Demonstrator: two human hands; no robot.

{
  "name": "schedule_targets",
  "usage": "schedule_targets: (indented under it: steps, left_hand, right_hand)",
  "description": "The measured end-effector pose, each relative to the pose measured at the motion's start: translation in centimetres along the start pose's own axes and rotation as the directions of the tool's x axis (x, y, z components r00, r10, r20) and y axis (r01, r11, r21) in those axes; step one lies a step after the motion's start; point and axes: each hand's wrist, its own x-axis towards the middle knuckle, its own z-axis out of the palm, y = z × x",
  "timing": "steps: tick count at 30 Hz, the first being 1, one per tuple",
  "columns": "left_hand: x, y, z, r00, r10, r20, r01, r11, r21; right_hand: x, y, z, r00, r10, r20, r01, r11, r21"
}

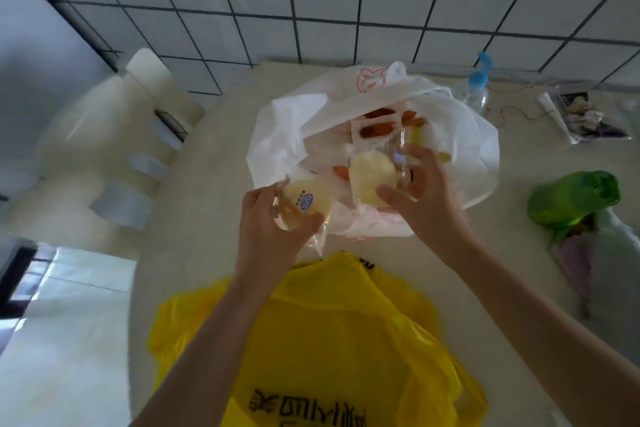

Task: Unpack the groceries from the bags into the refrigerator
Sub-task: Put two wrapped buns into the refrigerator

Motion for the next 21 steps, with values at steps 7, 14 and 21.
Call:
schedule_targets:
  steps: [7,14,21]
  left_hand:
    - [-9.2,-3.4,-6.4,0.988,-0.141,-0.071,0.124,0.972,-0.198]
    - [-19.2,-8.6,-14.5,0.953,-0.207,-0.219,0.171,0.970,-0.173]
    - [-31.5,-16.6,-22.5,0.865,-0.370,-0.339,0.297,0.922,-0.250]
  right_hand:
    - [-9.6,-1.1,5.7,0.989,0.087,0.117,-0.117,0.952,0.282]
    - [-20.2,-2.5,13.3,0.960,0.111,0.257,-0.167,0.964,0.207]
    - [-30.7,-3.6,22.4,0.904,0.101,0.416,-0.161,0.981,0.110]
